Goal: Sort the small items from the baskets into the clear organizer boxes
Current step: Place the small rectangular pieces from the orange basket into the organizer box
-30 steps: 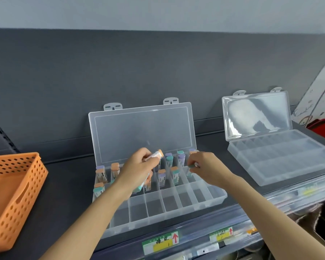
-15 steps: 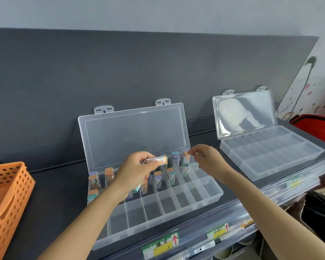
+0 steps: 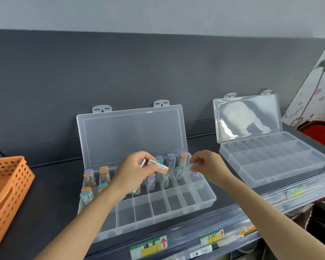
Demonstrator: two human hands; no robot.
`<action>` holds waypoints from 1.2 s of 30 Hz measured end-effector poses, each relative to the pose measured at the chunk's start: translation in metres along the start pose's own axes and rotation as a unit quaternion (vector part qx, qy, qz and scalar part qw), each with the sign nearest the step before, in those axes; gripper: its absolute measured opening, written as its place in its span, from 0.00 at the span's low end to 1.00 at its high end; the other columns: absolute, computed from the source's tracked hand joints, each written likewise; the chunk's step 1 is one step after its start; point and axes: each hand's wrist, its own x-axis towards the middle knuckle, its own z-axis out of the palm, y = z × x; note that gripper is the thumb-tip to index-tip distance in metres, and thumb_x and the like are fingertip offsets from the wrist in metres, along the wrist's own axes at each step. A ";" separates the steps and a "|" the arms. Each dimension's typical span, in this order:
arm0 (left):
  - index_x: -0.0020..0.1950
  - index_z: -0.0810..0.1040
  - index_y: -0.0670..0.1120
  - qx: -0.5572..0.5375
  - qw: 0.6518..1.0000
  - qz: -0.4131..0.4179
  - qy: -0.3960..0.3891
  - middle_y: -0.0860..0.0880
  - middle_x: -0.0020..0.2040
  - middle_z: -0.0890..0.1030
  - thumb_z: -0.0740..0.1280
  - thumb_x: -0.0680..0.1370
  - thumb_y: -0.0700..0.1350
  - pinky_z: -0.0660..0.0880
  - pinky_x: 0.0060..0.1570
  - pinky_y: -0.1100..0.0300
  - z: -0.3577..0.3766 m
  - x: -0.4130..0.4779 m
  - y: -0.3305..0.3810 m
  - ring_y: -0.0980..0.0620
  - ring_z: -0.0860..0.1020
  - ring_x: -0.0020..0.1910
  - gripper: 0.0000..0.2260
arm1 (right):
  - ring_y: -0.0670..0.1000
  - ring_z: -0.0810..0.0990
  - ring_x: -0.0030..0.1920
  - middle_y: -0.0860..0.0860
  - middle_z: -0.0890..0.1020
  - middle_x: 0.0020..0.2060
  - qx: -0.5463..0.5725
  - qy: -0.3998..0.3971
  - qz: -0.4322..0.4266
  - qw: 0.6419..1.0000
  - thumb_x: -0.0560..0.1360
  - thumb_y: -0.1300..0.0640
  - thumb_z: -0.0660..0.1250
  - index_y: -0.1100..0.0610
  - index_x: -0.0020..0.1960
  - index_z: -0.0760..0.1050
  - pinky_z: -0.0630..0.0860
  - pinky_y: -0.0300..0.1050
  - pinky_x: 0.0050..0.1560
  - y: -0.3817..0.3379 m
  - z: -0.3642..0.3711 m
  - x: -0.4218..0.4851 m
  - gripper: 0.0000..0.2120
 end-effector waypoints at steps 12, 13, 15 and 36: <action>0.45 0.78 0.47 0.068 0.996 0.007 0.065 0.61 0.40 0.79 0.73 0.72 0.41 0.70 0.29 0.72 -0.001 -0.020 -0.002 0.59 0.77 0.39 0.06 | 0.51 0.81 0.51 0.52 0.79 0.55 -0.075 -0.046 -0.061 0.994 0.76 0.59 0.68 0.56 0.59 0.78 0.75 0.35 0.51 -0.006 0.001 -0.002 0.12; 0.45 0.78 0.49 0.076 0.995 0.016 0.068 0.61 0.39 0.79 0.73 0.72 0.41 0.72 0.31 0.71 -0.004 -0.021 -0.002 0.59 0.77 0.39 0.06 | 0.51 0.81 0.52 0.52 0.79 0.56 -0.070 -0.040 -0.067 0.994 0.76 0.59 0.68 0.56 0.60 0.78 0.75 0.35 0.51 -0.011 -0.002 -0.002 0.13; 0.43 0.78 0.50 0.099 0.992 0.035 0.074 0.59 0.40 0.80 0.72 0.72 0.41 0.72 0.35 0.71 -0.009 -0.025 -0.002 0.57 0.77 0.42 0.05 | 0.50 0.81 0.51 0.52 0.80 0.56 -0.058 -0.027 -0.092 0.994 0.75 0.59 0.69 0.56 0.60 0.78 0.74 0.33 0.49 -0.023 -0.006 -0.002 0.14; 0.37 0.72 0.56 0.257 0.962 -0.022 0.085 0.57 0.41 0.76 0.71 0.73 0.43 0.69 0.40 0.68 -0.092 -0.101 -0.053 0.59 0.75 0.43 0.10 | 0.47 0.81 0.44 0.50 0.83 0.48 0.031 -0.143 -0.251 0.957 0.76 0.60 0.67 0.57 0.55 0.81 0.77 0.34 0.48 -0.122 0.062 -0.019 0.09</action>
